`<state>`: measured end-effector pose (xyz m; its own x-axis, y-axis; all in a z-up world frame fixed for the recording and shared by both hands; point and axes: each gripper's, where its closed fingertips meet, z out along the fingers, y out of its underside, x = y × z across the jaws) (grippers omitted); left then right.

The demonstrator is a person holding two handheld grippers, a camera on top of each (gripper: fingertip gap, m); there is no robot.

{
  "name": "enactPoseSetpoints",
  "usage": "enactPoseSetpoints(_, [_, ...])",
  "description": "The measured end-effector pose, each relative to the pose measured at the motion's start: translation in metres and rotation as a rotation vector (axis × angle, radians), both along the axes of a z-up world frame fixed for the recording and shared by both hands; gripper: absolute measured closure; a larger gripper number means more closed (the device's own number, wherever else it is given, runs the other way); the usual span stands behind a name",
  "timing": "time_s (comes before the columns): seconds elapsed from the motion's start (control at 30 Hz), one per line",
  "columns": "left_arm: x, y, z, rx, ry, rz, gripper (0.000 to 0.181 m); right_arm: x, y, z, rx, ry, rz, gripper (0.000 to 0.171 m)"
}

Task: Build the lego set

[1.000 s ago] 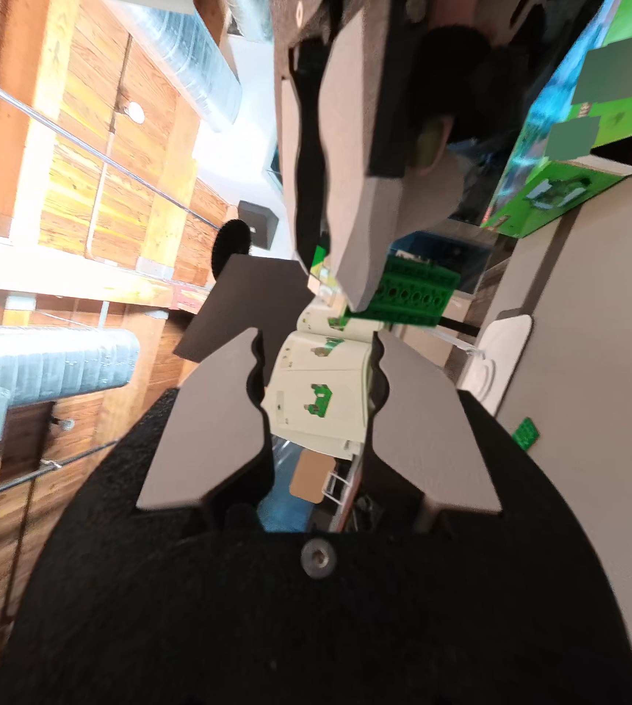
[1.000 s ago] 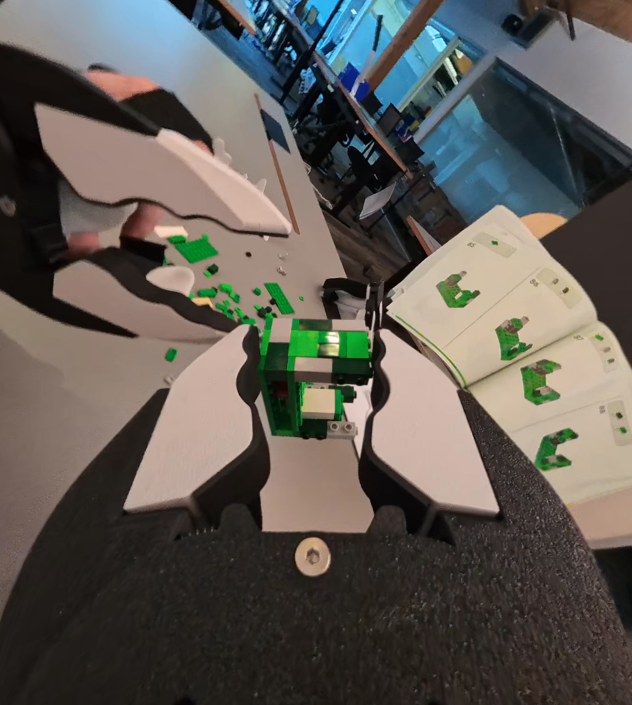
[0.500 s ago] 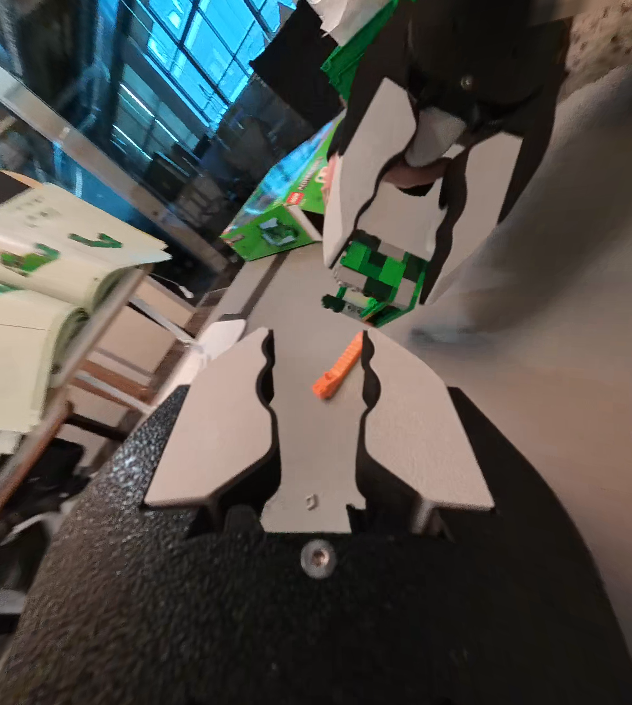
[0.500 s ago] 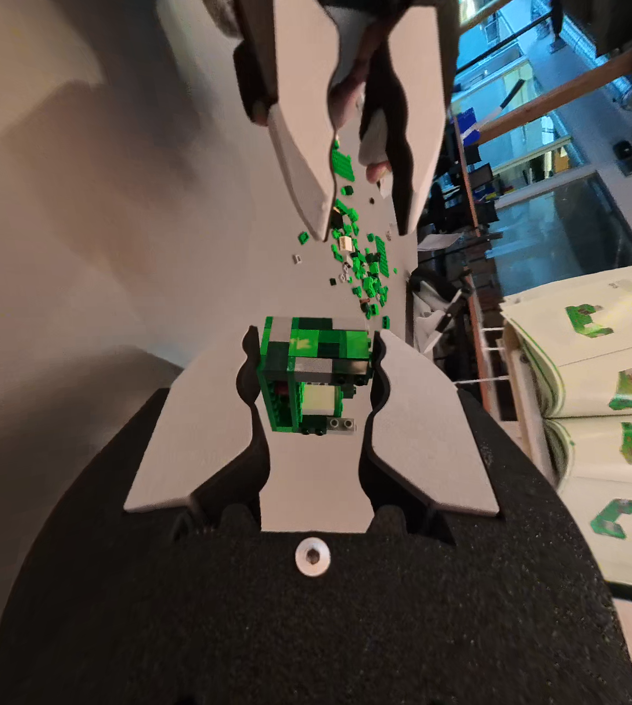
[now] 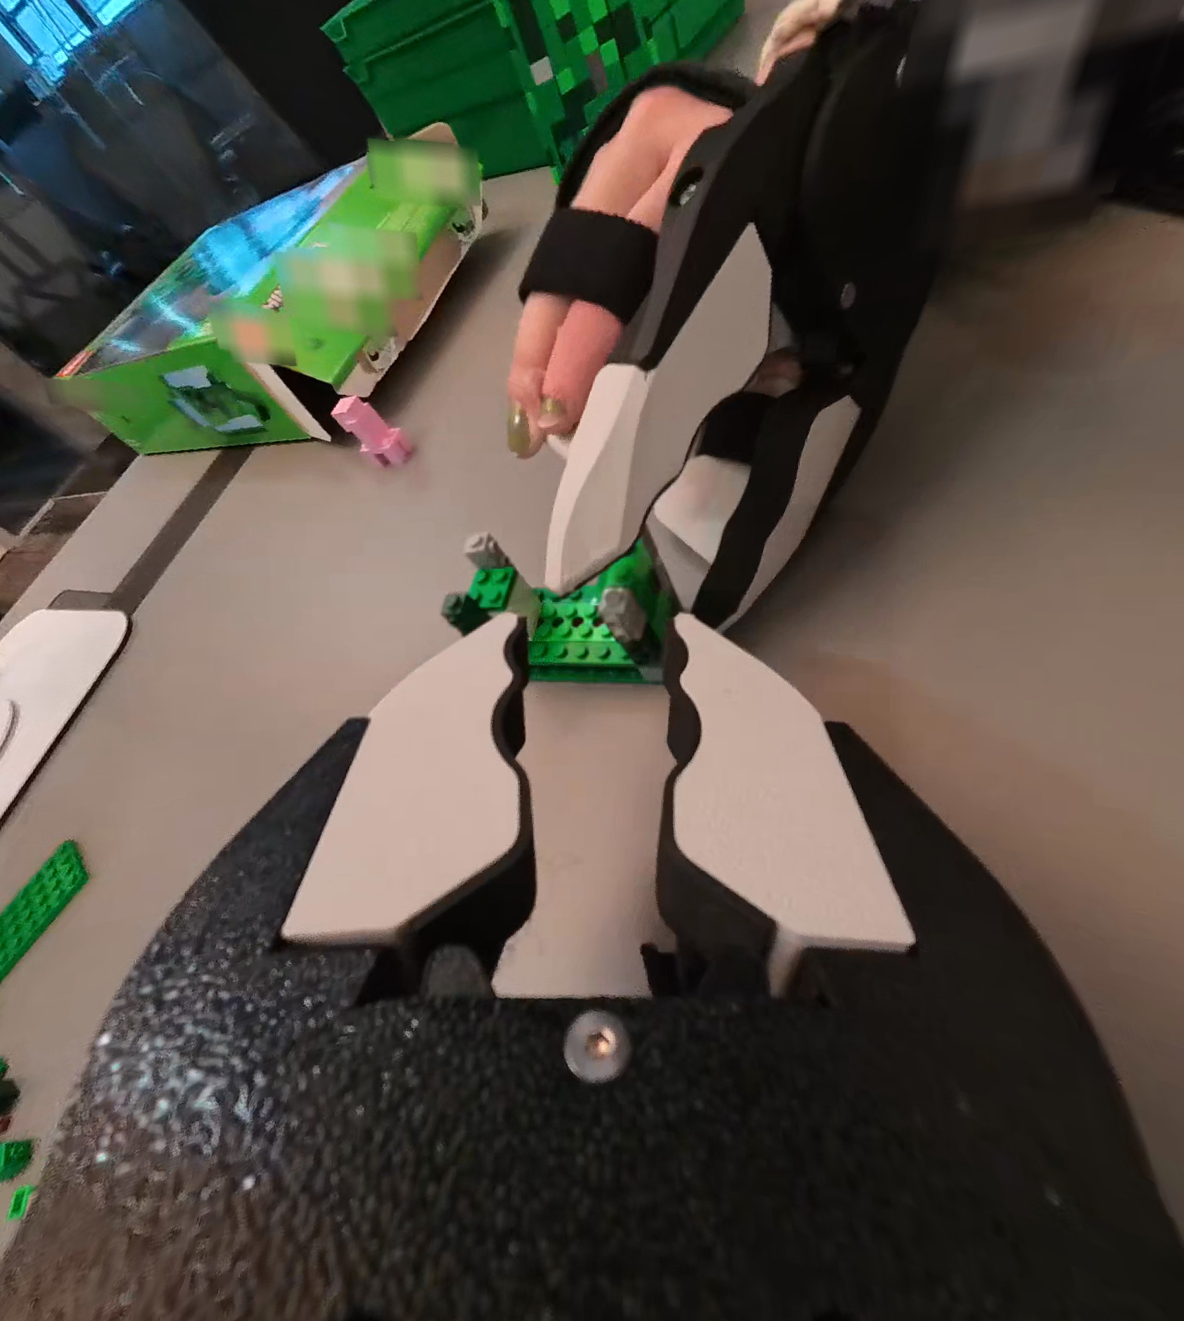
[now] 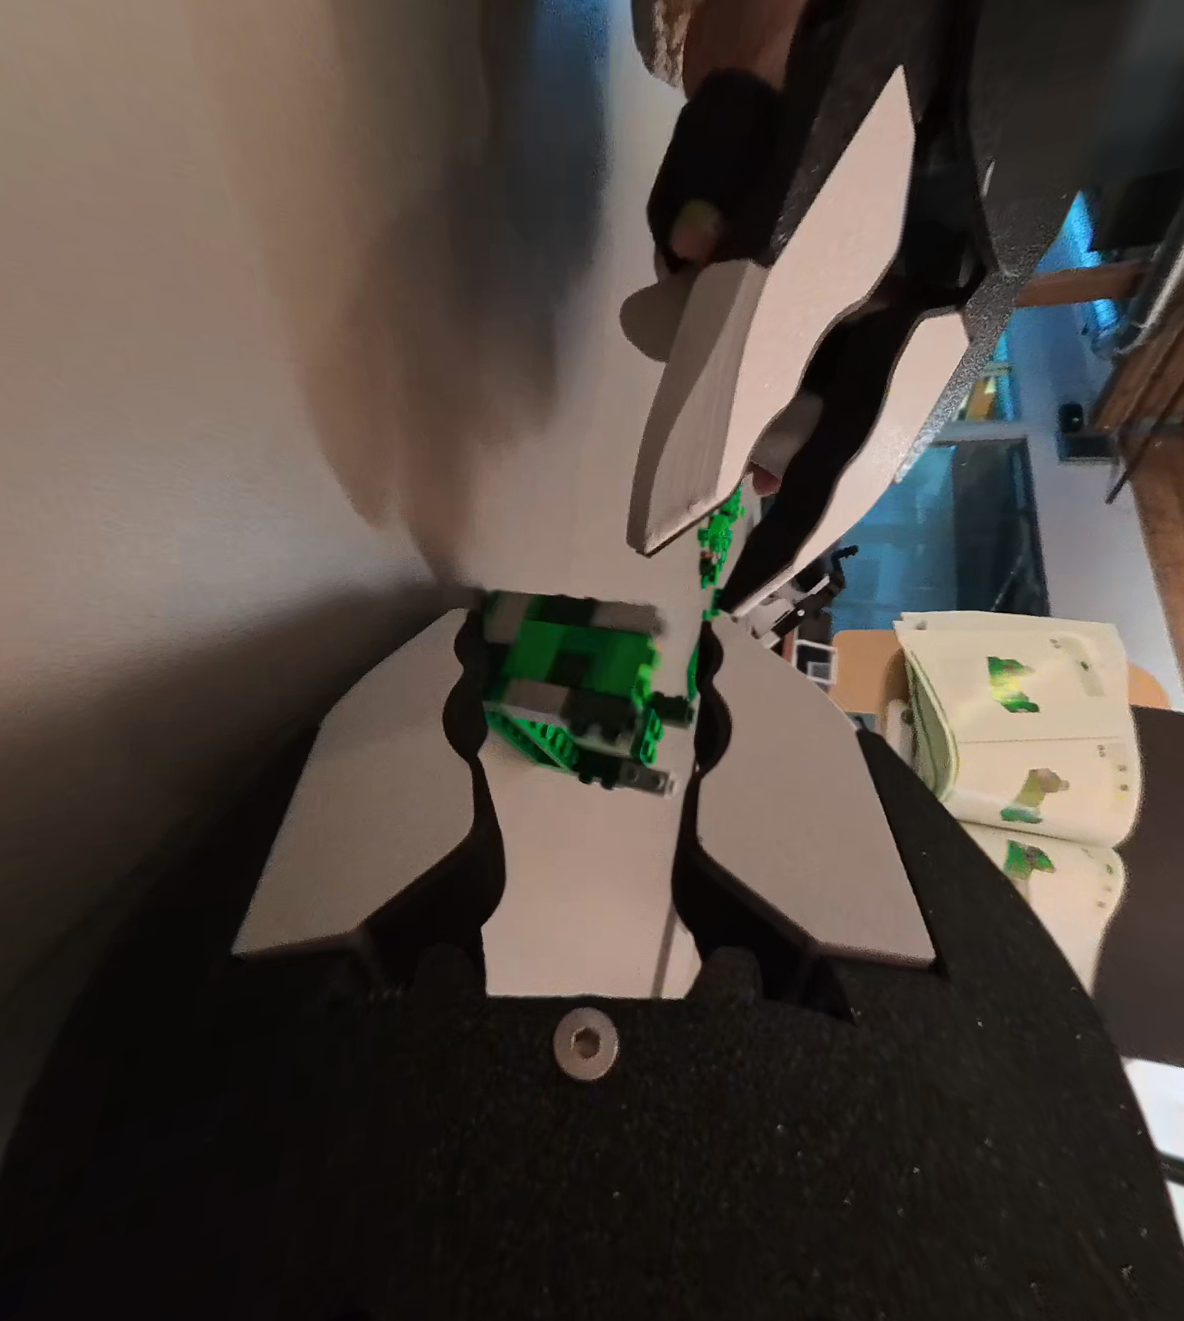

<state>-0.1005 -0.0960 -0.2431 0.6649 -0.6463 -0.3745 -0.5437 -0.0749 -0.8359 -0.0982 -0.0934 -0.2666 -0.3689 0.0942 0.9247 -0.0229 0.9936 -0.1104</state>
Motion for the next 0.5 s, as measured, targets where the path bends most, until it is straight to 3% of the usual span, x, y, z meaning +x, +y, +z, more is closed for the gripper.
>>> enactPoseSetpoints(0.13, [0.004, -0.001, -0.001, 0.004, 0.016, -0.018, 0.148, 0.01, 0.001, 0.008, -0.092, -0.054, -0.044, 0.107])
enactPoseSetpoints(0.33, [0.008, 0.0, 0.001, 0.019, 0.045, -0.074, 0.161, 0.021, -0.007, 0.02, -0.676, -0.332, -0.208, 0.133])
enactPoseSetpoints(0.5, [0.004, 0.005, 0.0, -0.035, 0.019, -0.133, 0.163, 0.012, -0.002, 0.019, -0.788, -0.454, -0.341, 0.148])
